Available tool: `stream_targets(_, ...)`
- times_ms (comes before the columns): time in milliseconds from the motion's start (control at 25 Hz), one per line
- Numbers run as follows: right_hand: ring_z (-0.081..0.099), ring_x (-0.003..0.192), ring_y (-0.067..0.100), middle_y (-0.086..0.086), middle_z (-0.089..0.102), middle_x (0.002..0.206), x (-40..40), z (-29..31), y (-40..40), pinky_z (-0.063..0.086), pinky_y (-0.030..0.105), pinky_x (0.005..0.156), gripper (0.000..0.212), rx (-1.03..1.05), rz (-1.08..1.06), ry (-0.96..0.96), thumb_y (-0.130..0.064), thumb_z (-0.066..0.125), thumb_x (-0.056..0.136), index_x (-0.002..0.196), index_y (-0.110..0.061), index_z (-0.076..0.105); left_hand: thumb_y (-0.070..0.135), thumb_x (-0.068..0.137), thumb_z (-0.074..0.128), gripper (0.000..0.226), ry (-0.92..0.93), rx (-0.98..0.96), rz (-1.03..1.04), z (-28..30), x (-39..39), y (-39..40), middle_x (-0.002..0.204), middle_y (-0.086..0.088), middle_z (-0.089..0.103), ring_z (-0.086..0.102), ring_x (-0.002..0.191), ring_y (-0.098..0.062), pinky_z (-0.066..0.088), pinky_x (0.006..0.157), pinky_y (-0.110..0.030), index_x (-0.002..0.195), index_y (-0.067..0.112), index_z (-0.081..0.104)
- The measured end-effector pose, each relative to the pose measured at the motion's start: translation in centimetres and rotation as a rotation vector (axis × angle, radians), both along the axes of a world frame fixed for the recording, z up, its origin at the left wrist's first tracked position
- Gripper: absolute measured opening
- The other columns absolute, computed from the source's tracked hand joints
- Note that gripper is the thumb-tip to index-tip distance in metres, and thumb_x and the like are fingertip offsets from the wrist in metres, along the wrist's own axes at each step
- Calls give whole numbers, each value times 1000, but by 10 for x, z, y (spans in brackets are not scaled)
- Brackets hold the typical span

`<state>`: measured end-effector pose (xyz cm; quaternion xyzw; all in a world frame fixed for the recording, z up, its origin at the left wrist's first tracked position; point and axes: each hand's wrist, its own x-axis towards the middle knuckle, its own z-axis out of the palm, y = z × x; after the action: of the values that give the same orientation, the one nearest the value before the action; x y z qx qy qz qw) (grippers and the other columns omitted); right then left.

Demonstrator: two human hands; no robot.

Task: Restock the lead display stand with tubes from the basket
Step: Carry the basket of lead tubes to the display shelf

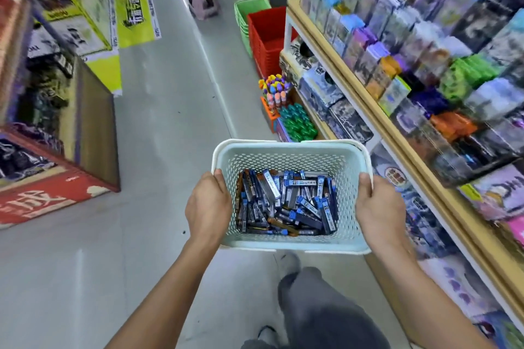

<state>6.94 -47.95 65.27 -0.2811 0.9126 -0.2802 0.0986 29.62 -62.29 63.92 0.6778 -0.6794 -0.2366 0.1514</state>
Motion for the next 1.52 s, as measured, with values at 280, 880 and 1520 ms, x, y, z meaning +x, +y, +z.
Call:
stream_targets(280, 43, 50, 20, 5, 47, 60, -66, -24, -234, 21, 28, 47, 43, -47, 69, -36, -35, 39, 106, 72, -10, 47, 43, 107, 23, 45, -9, -6, 60, -9, -57, -224, 78, -7, 59, 58, 74, -36, 48, 68, -42, 88, 12, 49)
stream_targets(880, 57, 71, 41, 22, 61, 75, -151, -27, -784, 31, 39, 59, 42, -92, 114, 5, -32, 43, 105, 82, 0, 57, 39, 108, 24, 41, -31, 12, 136, 7, -130, -751, 99, -24, 67, 61, 91, -44, 35, 68, -38, 87, 13, 48)
stream_targets(1520, 60, 79, 45, 24, 64, 82, -337, -20, -1333, 41, 43, 64, 38, -115, -35, 5, -29, 45, 104, 81, -1, 56, 38, 108, 25, 39, 25, 0, 0, 13, -340, -1334, 100, -27, 68, 63, 91, -44, 44, 74, -42, 90, 13, 49)
